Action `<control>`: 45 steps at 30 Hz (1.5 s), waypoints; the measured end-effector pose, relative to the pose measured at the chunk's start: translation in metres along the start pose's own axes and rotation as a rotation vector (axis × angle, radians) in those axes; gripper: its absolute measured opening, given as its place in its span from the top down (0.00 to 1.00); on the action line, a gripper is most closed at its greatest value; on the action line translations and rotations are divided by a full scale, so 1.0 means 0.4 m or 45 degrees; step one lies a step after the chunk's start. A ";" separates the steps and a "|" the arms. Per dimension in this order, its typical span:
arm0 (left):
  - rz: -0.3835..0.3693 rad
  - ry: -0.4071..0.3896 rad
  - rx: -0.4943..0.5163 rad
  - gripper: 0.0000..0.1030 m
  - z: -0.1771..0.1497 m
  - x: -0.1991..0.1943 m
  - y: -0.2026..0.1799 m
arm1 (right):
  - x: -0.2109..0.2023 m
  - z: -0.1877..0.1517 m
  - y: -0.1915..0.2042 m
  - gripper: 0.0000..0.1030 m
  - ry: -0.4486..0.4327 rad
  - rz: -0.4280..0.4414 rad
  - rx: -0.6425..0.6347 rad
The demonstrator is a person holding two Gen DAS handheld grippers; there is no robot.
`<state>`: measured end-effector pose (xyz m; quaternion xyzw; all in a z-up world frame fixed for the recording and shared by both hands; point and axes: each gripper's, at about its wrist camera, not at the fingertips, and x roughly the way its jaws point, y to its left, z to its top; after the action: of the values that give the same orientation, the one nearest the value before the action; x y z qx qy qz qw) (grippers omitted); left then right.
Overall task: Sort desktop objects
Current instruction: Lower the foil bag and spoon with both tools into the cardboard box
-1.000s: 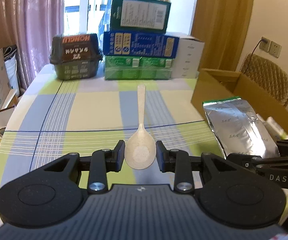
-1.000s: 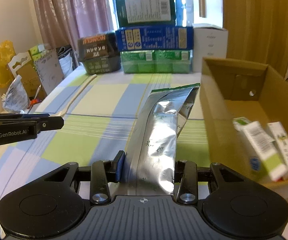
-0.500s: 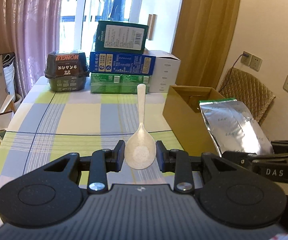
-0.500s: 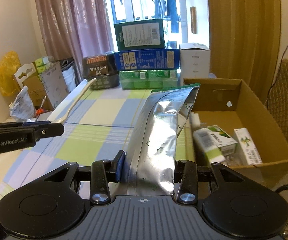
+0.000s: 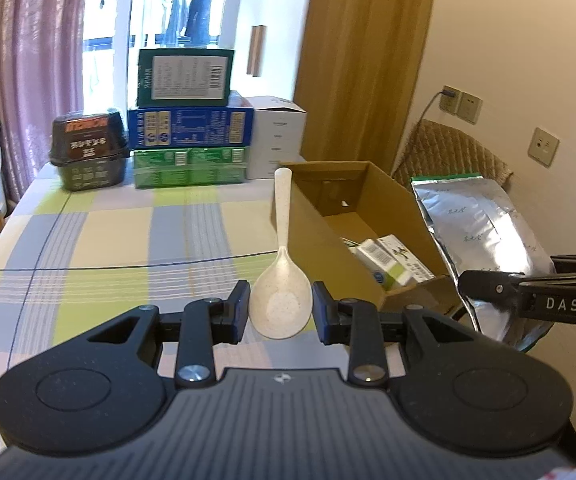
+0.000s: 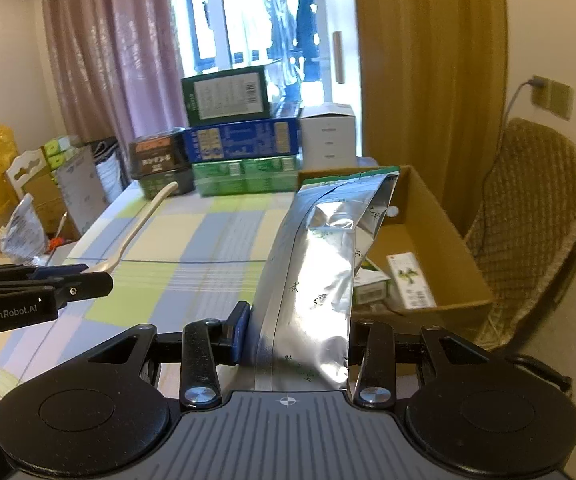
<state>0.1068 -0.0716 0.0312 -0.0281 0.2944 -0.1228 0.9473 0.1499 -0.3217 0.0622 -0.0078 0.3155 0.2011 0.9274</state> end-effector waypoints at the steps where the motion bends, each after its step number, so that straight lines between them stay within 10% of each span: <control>1: -0.004 0.003 0.009 0.73 0.002 0.003 -0.011 | -0.005 -0.003 -0.009 0.63 -0.001 -0.006 0.005; 45: -0.094 0.082 0.093 0.73 0.021 0.142 -0.234 | -0.007 -0.018 -0.241 0.63 0.031 -0.111 0.054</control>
<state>0.1366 -0.1767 0.0188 -0.0003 0.3188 -0.1693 0.9326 0.1802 -0.4125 0.0475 -0.0045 0.3304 0.1537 0.9312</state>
